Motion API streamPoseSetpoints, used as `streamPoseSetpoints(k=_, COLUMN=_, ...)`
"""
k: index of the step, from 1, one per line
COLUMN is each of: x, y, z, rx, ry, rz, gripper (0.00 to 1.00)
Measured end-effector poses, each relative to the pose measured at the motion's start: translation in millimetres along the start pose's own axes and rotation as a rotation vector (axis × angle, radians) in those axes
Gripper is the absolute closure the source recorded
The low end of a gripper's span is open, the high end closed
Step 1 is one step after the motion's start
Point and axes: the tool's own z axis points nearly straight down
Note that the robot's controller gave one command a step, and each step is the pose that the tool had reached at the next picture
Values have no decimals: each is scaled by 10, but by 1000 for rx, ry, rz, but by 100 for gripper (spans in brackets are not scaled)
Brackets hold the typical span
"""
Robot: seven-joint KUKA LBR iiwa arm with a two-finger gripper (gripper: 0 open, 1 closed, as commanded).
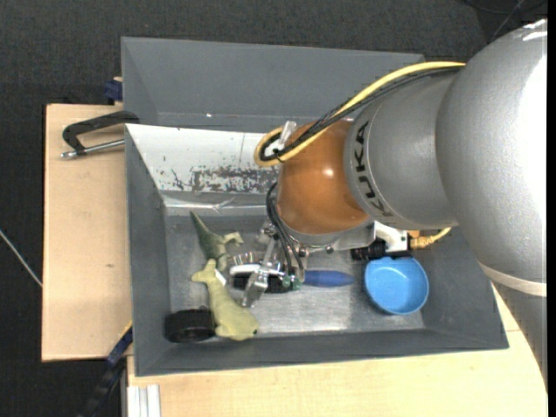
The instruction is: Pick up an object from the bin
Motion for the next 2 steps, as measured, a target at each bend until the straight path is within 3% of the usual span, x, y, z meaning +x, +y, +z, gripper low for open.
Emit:
streamPoseSetpoints(k=1, x=-78, y=-94, z=-225, rx=2, ry=1, rz=186, gripper=0)
streamPoseSetpoints(k=2, x=-141, y=-17, z=316, rx=3, ry=4, rz=155, gripper=0)
